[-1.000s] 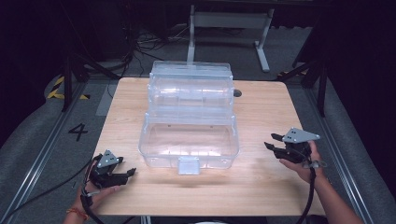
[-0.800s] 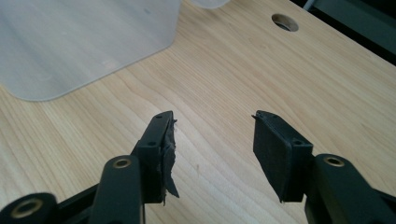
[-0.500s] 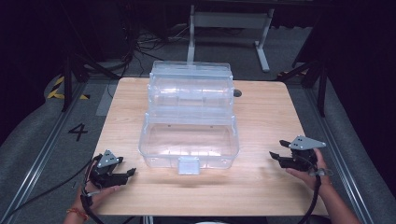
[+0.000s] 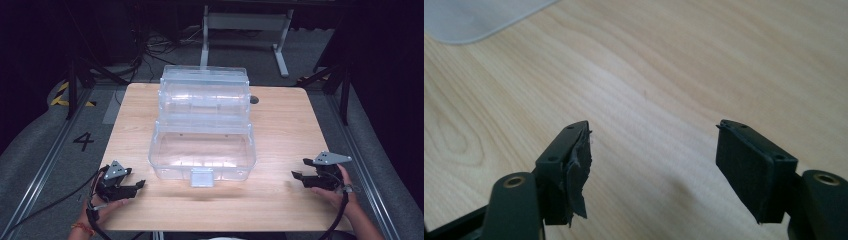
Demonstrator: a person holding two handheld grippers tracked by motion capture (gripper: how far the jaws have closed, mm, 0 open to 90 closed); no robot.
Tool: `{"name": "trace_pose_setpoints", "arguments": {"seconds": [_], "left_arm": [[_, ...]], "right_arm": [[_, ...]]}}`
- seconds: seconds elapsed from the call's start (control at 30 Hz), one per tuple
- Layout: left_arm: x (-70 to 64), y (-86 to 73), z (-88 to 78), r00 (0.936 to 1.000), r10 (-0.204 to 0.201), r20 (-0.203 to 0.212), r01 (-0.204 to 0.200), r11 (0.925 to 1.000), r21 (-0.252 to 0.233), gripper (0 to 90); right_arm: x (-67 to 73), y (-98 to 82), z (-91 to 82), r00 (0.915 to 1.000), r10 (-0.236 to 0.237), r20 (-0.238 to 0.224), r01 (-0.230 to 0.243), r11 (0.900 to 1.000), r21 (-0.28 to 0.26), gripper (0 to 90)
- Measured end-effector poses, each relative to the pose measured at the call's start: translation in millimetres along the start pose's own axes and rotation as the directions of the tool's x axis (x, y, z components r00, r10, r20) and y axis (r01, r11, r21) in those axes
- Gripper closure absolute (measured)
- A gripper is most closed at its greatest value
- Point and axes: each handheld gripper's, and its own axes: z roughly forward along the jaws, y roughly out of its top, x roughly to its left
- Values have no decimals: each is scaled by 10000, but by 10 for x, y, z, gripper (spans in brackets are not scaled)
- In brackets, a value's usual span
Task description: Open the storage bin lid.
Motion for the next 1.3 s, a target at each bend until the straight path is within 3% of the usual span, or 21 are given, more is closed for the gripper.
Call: {"name": "trace_pose_setpoints", "arguments": {"seconds": [0.1,0.23,0.33,0.47,0.57,0.67,1.3], "left_arm": [[1,1,1,10000,2,3,-2,10000,-4,303],[5,8,4,10000,-41,12,41,10000,63,300],[8,9,4,10000,-14,-13,15,10000,71,299],[8,15,7,10000,27,18,-27,9999,136,291],[15,21,25,10000,79,60,-79,10000,37,271],[20,25,31,9999,102,139,-103,9999,83,256],[14,20,26,10000,40,-6,-40,9999,98,234]], "right_arm": [[-12,-61,1,9998,197,22,-197,9997,-127,304],[3,-217,33,9993,11,367,-7,9999,-126,313],[-15,-285,27,9995,243,202,-235,9989,-414,304],[-27,-322,1,9970,391,672,-363,9984,-428,244],[-41,-324,1,9971,558,516,-539,9979,-373,245],[-82,-326,8,9946,1018,210,-1013,9946,-246,241],[-87,-323,14,9951,968,190,-963,9950,-251,235]]}}
